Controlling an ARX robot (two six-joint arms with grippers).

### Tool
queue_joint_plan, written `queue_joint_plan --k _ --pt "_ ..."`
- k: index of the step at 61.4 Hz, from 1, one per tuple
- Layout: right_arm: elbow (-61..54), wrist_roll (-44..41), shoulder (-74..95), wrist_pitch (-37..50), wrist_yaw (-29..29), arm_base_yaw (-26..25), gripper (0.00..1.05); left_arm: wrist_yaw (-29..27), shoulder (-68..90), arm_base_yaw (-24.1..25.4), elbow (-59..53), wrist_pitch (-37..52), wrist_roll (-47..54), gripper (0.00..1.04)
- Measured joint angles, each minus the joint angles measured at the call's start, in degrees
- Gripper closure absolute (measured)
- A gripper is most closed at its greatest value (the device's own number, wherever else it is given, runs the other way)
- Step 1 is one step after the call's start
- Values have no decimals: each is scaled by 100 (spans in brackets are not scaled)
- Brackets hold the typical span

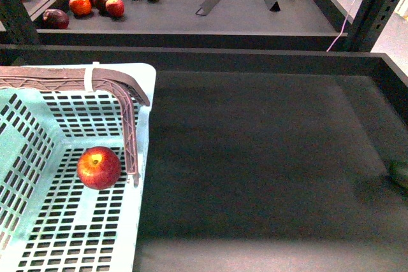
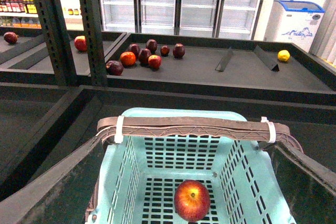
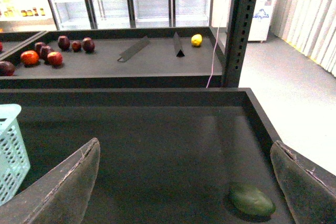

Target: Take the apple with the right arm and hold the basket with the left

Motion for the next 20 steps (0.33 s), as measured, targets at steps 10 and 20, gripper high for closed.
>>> queue_joint_plan --k 10,20 --pt "0 0 0 0 0 0 9 0 0 0 0 0 0 7" --pt "0 0 0 0 0 0 9 0 0 0 0 0 0 7"
